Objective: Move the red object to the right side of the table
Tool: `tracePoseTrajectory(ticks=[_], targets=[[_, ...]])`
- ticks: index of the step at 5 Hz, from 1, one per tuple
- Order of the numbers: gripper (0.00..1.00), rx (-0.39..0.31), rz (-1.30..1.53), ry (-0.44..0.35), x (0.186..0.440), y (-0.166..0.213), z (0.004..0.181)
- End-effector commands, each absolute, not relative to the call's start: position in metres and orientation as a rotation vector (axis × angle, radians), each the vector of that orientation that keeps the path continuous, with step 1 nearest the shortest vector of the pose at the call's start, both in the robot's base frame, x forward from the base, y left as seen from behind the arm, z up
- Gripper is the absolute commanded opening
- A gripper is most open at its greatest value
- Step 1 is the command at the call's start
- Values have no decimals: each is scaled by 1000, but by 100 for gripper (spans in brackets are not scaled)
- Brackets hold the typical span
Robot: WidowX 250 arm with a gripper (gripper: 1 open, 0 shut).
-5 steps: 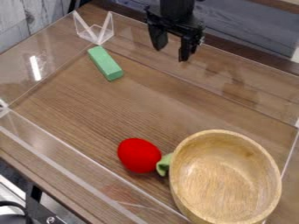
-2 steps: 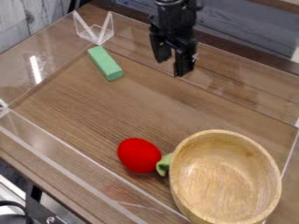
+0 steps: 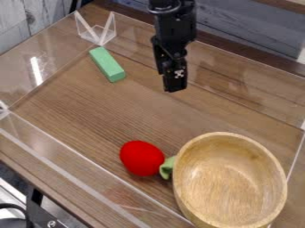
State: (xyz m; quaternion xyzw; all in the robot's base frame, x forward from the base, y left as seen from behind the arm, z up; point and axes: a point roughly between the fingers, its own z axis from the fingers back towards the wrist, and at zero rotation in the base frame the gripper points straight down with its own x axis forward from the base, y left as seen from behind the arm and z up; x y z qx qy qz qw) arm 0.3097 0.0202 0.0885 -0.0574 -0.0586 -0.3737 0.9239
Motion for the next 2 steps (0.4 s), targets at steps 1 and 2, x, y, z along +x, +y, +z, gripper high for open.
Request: tracePoseTrajectory(ticks=[1, 2], targets=[[100, -105, -951, -157, 293, 21, 106], [100, -119, -1120, -142, 274, 21, 105]])
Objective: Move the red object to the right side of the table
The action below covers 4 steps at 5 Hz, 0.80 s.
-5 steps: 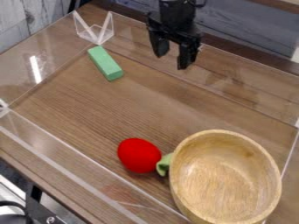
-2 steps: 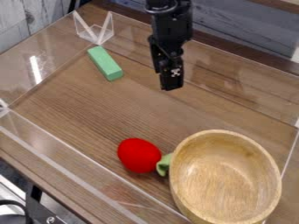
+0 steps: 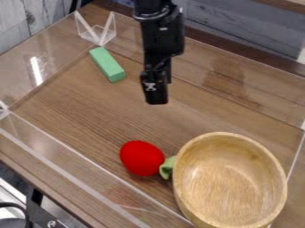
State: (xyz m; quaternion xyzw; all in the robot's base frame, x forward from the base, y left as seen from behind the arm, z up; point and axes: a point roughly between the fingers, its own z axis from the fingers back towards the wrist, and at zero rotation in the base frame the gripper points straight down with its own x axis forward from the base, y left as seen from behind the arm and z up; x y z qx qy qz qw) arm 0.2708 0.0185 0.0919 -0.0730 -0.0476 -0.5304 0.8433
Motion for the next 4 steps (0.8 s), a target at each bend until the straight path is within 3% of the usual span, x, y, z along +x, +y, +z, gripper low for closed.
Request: tracePoseTrajectory(ticks=[1, 4], targets=[[100, -135, -1272, -129, 256, 21, 102], [100, -163, -1372, -115, 229, 21, 73]])
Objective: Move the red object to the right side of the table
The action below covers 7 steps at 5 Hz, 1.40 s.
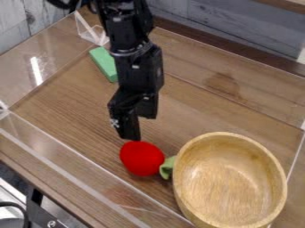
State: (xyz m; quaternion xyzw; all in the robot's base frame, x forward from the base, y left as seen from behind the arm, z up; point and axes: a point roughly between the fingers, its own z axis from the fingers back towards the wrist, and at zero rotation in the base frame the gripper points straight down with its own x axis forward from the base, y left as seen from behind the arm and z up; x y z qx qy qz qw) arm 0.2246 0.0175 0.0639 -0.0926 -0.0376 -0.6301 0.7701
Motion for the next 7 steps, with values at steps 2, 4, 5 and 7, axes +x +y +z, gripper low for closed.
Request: tracePoseTrajectory(ticks=[2, 4, 5, 7], targets=[[100, -180, -1434, -107, 223, 21, 50], [100, -186, -1450, -97, 222, 21, 33], [100, -189, -1458, -90, 223, 21, 27], [100, -191, -1452, -78, 226, 21, 19]])
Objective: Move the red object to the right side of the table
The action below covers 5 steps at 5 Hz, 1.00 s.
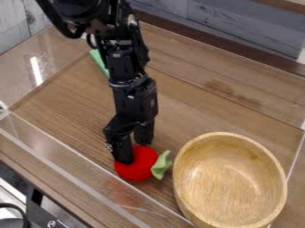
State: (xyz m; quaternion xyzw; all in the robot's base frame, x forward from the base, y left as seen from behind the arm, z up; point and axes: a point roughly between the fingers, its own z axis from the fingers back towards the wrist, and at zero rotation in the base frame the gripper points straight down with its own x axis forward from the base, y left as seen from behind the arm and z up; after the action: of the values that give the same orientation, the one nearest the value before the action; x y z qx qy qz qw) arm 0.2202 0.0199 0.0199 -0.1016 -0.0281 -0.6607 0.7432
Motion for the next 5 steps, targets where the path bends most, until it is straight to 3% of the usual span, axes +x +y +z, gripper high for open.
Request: tracePoseTrajectory(ticks=[1, 3, 4, 5], targets=[[100, -191, -1444, -74, 228, 21, 18], [100, -192, -1429, -62, 232, 21, 19], [0, -190, -1426, -62, 233, 21, 20], [0, -181, -1413, -67, 235, 22, 26]])
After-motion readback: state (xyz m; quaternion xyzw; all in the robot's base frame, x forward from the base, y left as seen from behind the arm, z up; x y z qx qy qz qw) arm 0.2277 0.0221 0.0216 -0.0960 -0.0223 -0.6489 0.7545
